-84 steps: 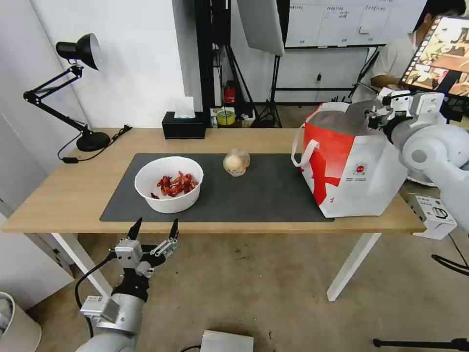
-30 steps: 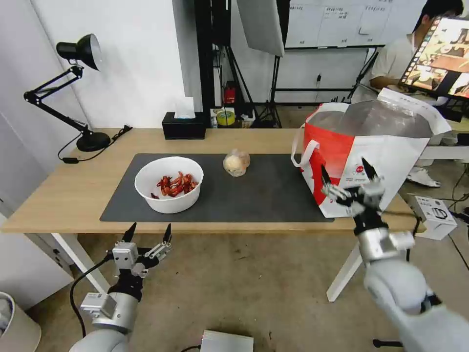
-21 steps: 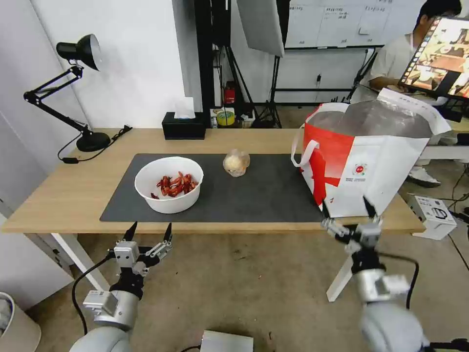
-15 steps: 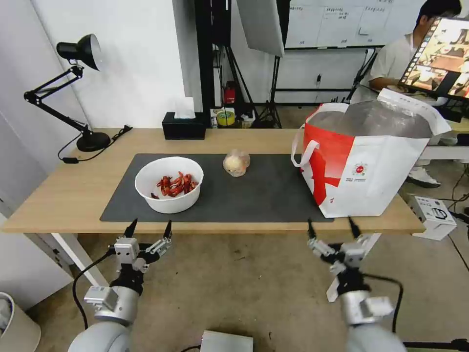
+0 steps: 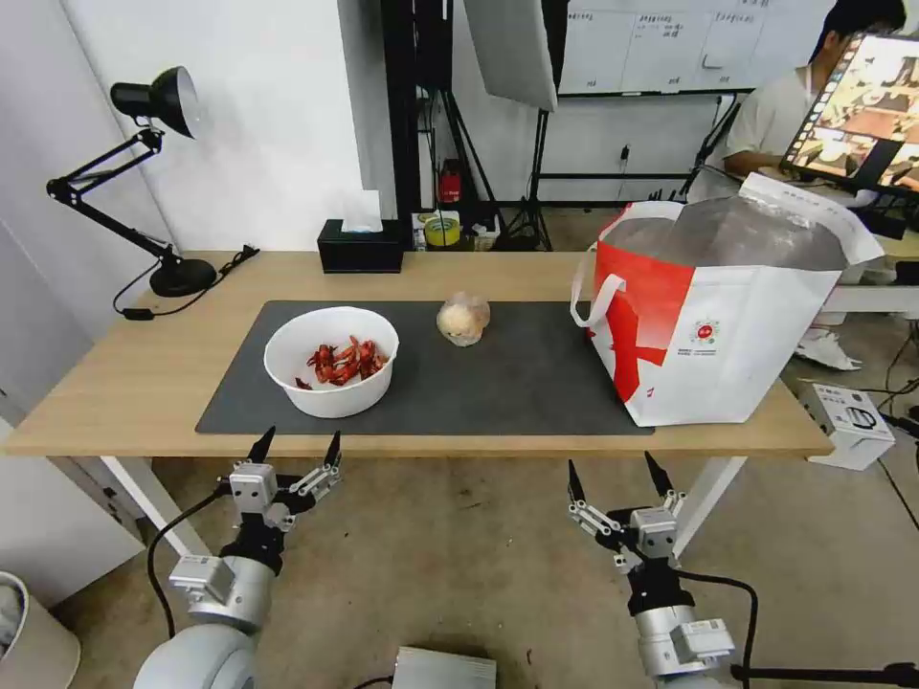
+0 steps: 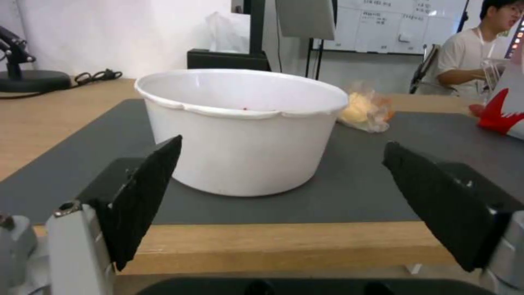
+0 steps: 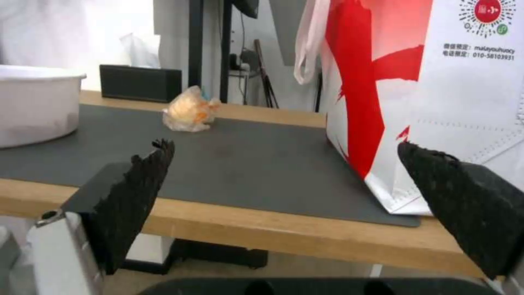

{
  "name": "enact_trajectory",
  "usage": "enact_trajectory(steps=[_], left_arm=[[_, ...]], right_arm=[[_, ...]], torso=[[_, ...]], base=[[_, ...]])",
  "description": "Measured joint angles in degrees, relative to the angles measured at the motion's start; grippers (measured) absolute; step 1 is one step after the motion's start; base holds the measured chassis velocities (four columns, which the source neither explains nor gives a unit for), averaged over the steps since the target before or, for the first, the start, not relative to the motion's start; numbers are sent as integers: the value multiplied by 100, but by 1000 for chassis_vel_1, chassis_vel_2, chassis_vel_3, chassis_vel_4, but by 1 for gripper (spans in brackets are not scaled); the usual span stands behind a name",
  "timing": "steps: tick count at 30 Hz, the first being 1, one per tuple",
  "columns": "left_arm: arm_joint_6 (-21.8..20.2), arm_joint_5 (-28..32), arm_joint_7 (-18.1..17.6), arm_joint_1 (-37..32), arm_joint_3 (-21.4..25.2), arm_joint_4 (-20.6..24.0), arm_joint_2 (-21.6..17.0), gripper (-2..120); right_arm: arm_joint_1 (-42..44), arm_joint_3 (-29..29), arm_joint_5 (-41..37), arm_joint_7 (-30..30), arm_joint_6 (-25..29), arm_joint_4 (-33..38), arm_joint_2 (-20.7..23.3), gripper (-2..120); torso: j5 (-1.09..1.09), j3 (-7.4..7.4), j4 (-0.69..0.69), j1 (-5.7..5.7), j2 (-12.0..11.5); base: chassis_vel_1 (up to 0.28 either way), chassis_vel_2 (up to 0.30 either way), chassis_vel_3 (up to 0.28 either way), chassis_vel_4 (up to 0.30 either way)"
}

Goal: Pick up the trash from the table and place it into the takeout bag.

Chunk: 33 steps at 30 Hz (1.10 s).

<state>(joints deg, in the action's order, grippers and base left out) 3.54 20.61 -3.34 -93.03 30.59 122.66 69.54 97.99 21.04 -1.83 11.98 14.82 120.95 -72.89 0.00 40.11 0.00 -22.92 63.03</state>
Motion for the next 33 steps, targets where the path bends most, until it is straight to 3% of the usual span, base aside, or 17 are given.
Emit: enact_trajectory(steps=[9, 19, 29, 33], left_arm=[[13, -45, 22, -120, 30, 12, 82, 100], [19, -187, 27, -318, 160, 63, 272, 100], [20, -297, 74, -475, 317, 109, 478, 100], [23, -298, 97, -529, 408, 124, 531, 100]], right_arm=[[-457, -220, -310, -5, -138, -284, 191, 100], [-2852, -1149, -1388, 223, -648, -1327, 704, 100], [-5021, -2013, -2483, 158, -1026, -2669, 690, 100], [-5915, -2433, -2919, 109, -1178, -3368, 473, 100]], torso=[[0, 0, -1, 0, 0], [1, 1, 0, -1, -1], [0, 1, 0, -2, -2], [-1, 1, -1, -1, -1]], base=[[0, 0, 0, 0], [0, 0, 0, 0], [0, 0, 0, 0], [0, 0, 0, 0]])
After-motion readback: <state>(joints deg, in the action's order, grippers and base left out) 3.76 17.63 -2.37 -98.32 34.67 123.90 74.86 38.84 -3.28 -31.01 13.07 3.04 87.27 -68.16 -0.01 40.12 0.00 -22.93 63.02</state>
